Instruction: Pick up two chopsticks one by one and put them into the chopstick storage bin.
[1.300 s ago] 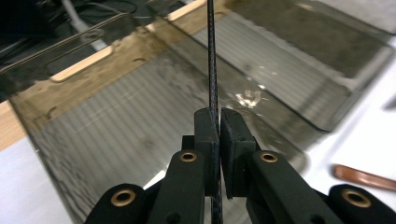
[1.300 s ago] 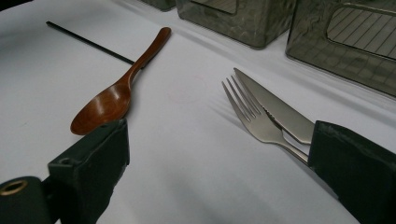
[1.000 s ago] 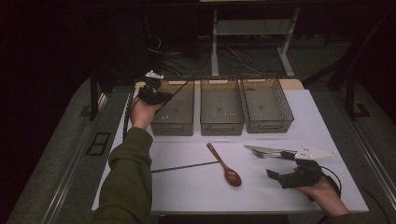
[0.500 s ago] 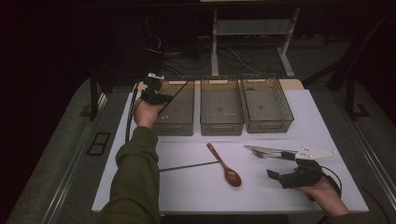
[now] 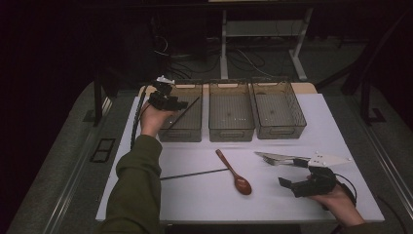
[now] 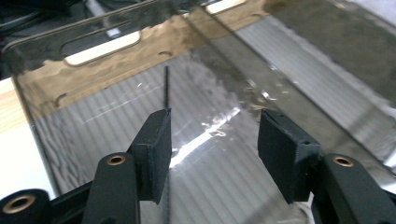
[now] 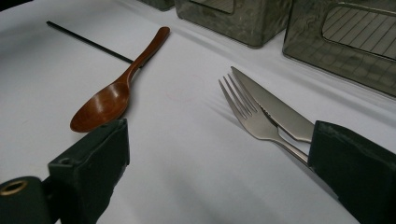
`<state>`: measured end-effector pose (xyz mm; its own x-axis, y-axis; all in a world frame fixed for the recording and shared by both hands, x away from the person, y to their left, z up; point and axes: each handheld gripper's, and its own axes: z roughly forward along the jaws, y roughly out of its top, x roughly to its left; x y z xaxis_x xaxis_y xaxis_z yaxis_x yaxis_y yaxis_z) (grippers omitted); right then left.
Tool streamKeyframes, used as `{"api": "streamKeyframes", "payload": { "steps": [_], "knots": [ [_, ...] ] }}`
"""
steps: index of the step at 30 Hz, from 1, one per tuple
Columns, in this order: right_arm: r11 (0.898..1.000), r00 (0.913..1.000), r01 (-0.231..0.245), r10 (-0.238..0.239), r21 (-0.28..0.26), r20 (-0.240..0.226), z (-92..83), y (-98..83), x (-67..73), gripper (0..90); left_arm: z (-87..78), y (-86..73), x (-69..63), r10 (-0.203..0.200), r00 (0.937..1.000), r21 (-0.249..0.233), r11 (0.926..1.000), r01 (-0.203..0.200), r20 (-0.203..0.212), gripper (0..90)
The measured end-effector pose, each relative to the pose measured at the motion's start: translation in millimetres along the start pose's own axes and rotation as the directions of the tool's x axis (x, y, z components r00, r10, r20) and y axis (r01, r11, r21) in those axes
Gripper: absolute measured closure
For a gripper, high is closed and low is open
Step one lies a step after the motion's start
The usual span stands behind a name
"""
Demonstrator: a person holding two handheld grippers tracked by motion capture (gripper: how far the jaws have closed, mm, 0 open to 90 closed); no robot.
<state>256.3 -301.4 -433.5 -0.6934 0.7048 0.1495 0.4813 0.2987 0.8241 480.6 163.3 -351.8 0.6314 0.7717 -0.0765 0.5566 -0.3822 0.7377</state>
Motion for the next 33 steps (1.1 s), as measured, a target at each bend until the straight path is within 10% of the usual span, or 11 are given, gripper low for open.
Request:
{"api": "streamKeyframes", "payload": {
  "steps": [14, 33],
  "knots": [
    [1.0, 1.0, 0.007, -0.007, 0.0, 0.006, -0.5, -0.1, 0.3, 4.8, -34.9, -7.5, -39.8, 0.135, 0.9876, -0.019, 0.9909, -0.134, 0.08, 31.3],
    [1.0, 0.9999, 0.006, -0.006, -0.003, 0.012, -0.3, -0.5, 0.8, 4.8, -56.7, -61.1, -96.4, 0.256, 0.9502, -0.096, 0.9655, -0.242, 0.178, 30.0]
  ]
}}
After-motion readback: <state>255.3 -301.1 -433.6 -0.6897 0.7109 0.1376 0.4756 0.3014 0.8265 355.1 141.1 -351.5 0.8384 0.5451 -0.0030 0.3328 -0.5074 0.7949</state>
